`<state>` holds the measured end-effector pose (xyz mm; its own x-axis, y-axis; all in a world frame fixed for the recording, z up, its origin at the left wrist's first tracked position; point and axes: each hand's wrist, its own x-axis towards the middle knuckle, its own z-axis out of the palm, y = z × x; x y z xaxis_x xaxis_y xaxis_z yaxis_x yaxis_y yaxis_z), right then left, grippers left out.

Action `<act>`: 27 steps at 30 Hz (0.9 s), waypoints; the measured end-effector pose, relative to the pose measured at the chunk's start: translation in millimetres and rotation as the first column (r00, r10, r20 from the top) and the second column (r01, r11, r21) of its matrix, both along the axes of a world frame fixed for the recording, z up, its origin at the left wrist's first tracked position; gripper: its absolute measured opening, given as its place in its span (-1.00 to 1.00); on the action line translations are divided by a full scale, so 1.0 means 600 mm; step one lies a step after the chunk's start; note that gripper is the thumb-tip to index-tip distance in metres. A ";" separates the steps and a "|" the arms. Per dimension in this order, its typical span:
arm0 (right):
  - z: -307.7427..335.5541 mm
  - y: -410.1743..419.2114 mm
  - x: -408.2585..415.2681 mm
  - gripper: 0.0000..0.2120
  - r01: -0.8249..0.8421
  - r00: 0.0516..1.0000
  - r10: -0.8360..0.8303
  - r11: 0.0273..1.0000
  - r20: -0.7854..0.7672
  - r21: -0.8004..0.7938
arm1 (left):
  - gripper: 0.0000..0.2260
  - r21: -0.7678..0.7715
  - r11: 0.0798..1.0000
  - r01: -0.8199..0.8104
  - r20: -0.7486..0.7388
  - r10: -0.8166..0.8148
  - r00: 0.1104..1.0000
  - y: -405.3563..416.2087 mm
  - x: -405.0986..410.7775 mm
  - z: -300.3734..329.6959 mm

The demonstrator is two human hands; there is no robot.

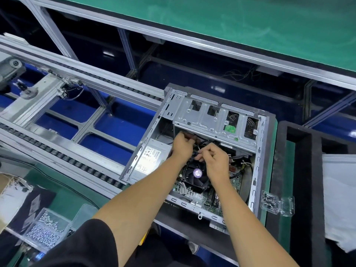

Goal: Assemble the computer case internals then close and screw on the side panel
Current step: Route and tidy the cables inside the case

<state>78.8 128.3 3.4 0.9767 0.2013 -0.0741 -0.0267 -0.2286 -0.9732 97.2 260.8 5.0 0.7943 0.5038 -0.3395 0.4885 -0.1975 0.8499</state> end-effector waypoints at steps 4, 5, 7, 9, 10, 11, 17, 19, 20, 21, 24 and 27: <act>-0.002 0.002 0.002 -0.79 0.041 0.999 -0.040 0.999 -0.028 0.032 | -0.85 0.002 0.998 0.059 -0.011 -0.059 0.998 0.001 0.004 0.002; -0.004 0.002 0.002 -0.78 0.058 0.998 -0.057 0.998 -0.028 0.034 | -0.82 -0.002 0.999 0.044 -0.013 -0.044 0.999 0.000 0.004 0.000; -0.008 0.001 0.000 -0.77 0.089 0.996 -0.088 0.995 -0.029 0.034 | -0.76 0.030 0.998 0.048 -0.044 -0.046 0.998 -0.003 0.003 -0.005; -0.013 -0.001 -0.002 -0.77 0.108 0.994 -0.107 0.994 -0.024 0.031 | -0.77 0.088 0.992 0.092 -0.111 -0.082 0.990 -0.002 0.006 -0.007; -0.014 -0.002 -0.003 -0.77 0.108 0.994 -0.108 0.994 -0.021 0.025 | -0.80 0.112 0.988 0.105 -0.137 -0.090 0.987 0.000 0.009 -0.007; -0.015 -0.002 -0.003 -0.77 0.106 0.994 -0.106 0.994 -0.018 0.018 | -0.81 0.125 0.986 0.108 -0.155 -0.088 0.984 0.003 0.013 -0.006; -0.024 0.000 0.000 -0.74 0.100 0.995 -0.100 0.995 -0.030 0.011 | -0.80 0.199 0.934 0.296 -0.368 -0.209 0.906 0.015 0.046 0.003; -0.026 -0.001 0.000 -0.73 0.100 0.995 -0.100 0.995 -0.030 0.011 | -0.72 0.218 0.887 0.407 -0.464 -0.272 0.843 0.019 0.065 0.008; -0.027 -0.001 0.001 -0.73 0.098 0.995 -0.097 0.995 -0.027 0.011 | -0.69 0.225 0.865 0.448 -0.505 -0.290 0.813 0.019 0.073 0.012; -0.027 -0.001 0.001 -0.72 0.096 0.995 -0.096 0.995 -0.023 0.013 | -0.66 0.228 0.839 0.495 -0.548 -0.309 0.777 0.017 0.079 0.014; -0.027 -0.003 0.000 -0.72 0.097 0.995 -0.097 0.995 -0.006 0.008 | -0.63 0.216 0.744 0.632 -0.665 -0.361 0.654 0.008 0.089 0.012; -0.027 -0.004 -0.002 -0.74 0.098 0.995 -0.098 0.995 0.018 -0.016 | -0.65 0.203 0.655 0.728 -0.732 -0.392 0.557 0.005 0.092 0.010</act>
<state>77.6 125.7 -12.9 0.9928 0.1035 -0.0595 -0.0329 -0.2418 -0.9698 152.5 263.7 11.2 0.6731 0.2377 -0.7003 0.4681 -0.8701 0.1545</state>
